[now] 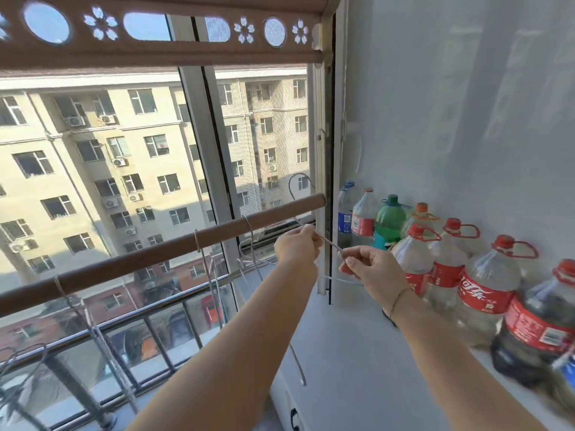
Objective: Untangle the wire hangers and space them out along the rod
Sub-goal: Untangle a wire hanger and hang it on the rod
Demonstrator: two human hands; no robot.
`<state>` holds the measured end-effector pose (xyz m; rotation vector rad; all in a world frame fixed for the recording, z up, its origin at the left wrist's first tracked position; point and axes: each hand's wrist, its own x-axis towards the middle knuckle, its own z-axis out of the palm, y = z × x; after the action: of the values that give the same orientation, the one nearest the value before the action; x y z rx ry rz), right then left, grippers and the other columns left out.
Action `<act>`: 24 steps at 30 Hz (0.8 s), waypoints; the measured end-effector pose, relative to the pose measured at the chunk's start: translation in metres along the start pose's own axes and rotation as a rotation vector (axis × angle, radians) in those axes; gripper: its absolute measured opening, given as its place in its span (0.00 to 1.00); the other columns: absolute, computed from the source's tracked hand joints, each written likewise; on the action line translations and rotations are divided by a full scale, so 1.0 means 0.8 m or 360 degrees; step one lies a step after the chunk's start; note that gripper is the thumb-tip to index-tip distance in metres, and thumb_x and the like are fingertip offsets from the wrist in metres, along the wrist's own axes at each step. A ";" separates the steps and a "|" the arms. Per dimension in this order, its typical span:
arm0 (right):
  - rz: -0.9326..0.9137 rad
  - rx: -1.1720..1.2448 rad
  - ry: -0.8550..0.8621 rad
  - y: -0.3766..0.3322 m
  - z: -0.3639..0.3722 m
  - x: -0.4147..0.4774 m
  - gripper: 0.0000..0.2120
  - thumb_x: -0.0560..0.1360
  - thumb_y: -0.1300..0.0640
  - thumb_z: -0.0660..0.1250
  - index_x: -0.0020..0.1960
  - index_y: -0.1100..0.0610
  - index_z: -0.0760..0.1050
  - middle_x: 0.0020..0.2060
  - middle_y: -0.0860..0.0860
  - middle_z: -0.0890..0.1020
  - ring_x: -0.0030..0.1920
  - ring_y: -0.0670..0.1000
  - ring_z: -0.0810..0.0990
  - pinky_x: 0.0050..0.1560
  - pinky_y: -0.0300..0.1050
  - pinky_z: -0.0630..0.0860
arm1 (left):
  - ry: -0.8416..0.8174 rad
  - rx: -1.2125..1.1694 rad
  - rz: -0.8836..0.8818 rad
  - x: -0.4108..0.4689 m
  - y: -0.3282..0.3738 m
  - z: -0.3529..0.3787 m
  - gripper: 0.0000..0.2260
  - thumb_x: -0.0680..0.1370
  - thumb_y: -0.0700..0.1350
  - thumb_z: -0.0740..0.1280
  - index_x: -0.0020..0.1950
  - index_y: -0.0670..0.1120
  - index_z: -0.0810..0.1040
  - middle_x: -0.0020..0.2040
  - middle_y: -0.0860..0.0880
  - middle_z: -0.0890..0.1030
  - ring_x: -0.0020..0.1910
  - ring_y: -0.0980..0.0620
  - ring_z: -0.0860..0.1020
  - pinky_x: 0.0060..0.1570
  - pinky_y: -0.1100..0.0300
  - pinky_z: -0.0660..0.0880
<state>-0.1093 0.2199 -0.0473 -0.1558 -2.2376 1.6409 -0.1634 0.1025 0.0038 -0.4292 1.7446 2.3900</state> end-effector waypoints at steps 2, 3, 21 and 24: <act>0.0007 0.0006 -0.0011 -0.009 0.010 0.000 0.08 0.75 0.64 0.62 0.49 0.58 0.78 0.37 0.53 0.83 0.41 0.50 0.82 0.47 0.39 0.78 | 0.0045 -0.0045 -0.0021 0.005 0.007 -0.005 0.06 0.76 0.39 0.67 0.39 0.41 0.78 0.31 0.46 0.79 0.27 0.54 0.76 0.31 0.63 0.73; 0.0017 0.0007 -0.0026 -0.011 0.014 -0.002 0.08 0.76 0.63 0.61 0.50 0.58 0.78 0.37 0.52 0.83 0.41 0.49 0.82 0.45 0.37 0.78 | 0.0064 -0.0038 -0.0024 0.006 0.007 -0.007 0.07 0.76 0.39 0.66 0.38 0.41 0.78 0.31 0.46 0.78 0.27 0.54 0.75 0.31 0.63 0.73; 0.0604 0.0101 -0.0658 0.015 -0.089 -0.062 0.16 0.77 0.46 0.58 0.58 0.53 0.74 0.58 0.54 0.78 0.58 0.50 0.76 0.64 0.52 0.69 | -0.0905 0.0770 -0.0233 -0.060 -0.070 -0.013 0.07 0.78 0.40 0.62 0.40 0.43 0.74 0.36 0.46 0.78 0.36 0.52 0.78 0.38 0.62 0.74; 0.0349 -0.0138 -0.0599 0.014 -0.098 -0.059 0.19 0.77 0.51 0.61 0.67 0.48 0.65 0.69 0.52 0.69 0.68 0.50 0.68 0.68 0.49 0.65 | -0.1141 0.0956 -0.0146 -0.080 -0.068 -0.007 0.05 0.79 0.41 0.62 0.43 0.44 0.74 0.41 0.46 0.80 0.38 0.52 0.79 0.42 0.61 0.74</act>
<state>-0.0397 0.2804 -0.0479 -0.1267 -2.6562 1.8097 -0.0864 0.1168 -0.0271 0.3735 1.8615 1.5281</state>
